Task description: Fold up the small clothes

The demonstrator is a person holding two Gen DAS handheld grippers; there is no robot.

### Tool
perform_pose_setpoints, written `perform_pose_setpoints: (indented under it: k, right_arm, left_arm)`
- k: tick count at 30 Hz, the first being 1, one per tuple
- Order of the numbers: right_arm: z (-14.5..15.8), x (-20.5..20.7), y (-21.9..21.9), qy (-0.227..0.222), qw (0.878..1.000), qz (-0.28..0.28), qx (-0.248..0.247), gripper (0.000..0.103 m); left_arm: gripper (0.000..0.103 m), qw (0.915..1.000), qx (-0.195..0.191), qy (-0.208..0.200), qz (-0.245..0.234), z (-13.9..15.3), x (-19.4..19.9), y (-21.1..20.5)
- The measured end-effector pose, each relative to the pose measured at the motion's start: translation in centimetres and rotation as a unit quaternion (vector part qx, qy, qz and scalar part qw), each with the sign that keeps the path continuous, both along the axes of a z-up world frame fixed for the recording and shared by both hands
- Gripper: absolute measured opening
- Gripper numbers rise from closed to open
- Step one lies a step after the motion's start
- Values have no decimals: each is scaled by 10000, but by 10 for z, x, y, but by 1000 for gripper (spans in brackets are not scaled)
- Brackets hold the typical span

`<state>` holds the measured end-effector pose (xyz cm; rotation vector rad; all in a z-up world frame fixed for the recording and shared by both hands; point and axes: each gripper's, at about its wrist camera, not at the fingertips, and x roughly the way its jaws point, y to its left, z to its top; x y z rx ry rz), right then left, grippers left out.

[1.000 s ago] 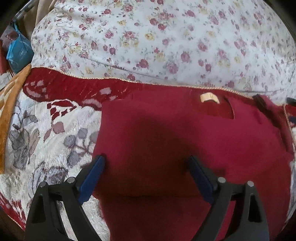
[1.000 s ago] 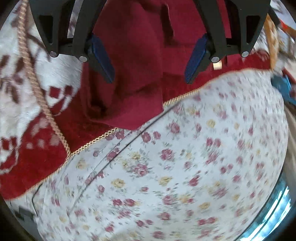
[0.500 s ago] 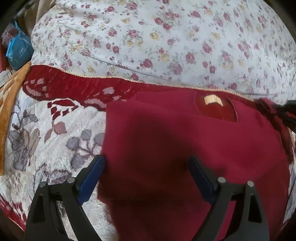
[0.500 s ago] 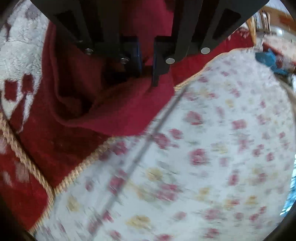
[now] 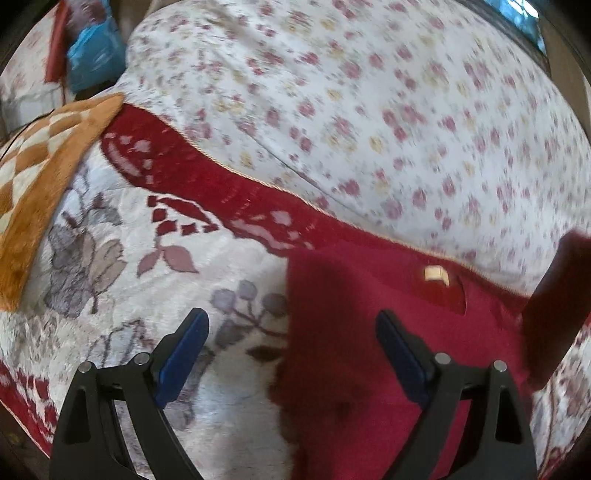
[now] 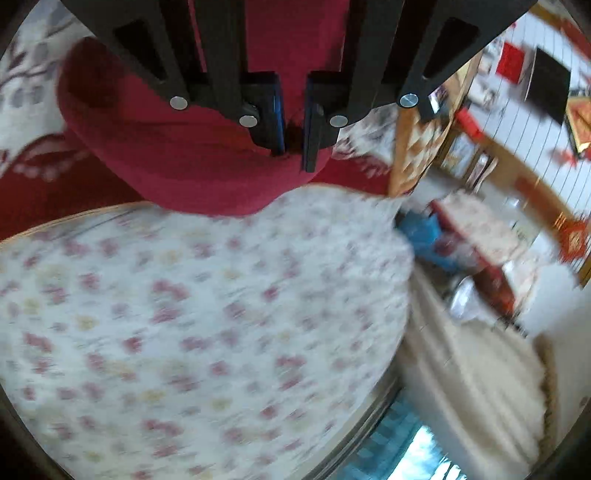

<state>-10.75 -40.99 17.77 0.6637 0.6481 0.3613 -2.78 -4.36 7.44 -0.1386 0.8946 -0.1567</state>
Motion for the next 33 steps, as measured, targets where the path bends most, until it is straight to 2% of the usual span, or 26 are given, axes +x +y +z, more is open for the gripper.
perform_pose_setpoints:
  k: [3,5,8,9,11,12,13,15,16,19,22,27,30,33]
  right_arm:
    - [-26,16,42,220,9994,207,181,10]
    - [-56,33,67,421,9983,192,355,10]
    - [-100,50,100,631,9974,-23,340,13]
    - [-119,55,113,856,9958,19,323,13]
    - [-154,62,127,1454,9876,398,436,31]
    - [-165,60,134,1668,9828,639,466,47]
    - [-169,57,137,1743,9810,773,363,56]
    - [-163,42,140,1644,9814,976,-187,59]
    - [-155,32,136,1570,9806,1061,-504,66]
    - [-133,4,118,1293,9809,986,-1071,79]
    - [-120,-20,93,1139,9789,793,-1499,80]
    - [-106,-49,42,923,9826,106,-1606,82]
    - [-101,-54,8,942,9856,-288,-1377,82]
    - [-102,-54,-11,940,9873,-555,-1150,83]
  left_arm:
    - [91,9998,-159,-73,82,4,-1,9]
    - [91,9998,-202,-64,53,4,0,9]
    - [91,9997,-227,-20,-64,2,0,6]
    - [91,9997,-218,-4,-108,1,0,4]
    - [91,9996,-213,16,-168,0,1,2]
    - [91,9995,-225,45,-222,-1,2,1]
    - [91,9994,-233,66,-254,-2,2,0]
    - [91,9991,-257,90,-323,-3,1,-3]
    - [91,9989,-261,95,-366,-4,1,-6]
    - [91,9979,-221,145,-588,-7,-2,-17]
    - [91,9950,-124,300,-945,-16,-7,-40]
    - [89,9880,148,499,-1451,-34,-16,-80]
    - [89,9867,561,279,-1499,-33,-24,-93]
    - [89,9872,571,313,-1457,-35,-23,-92]
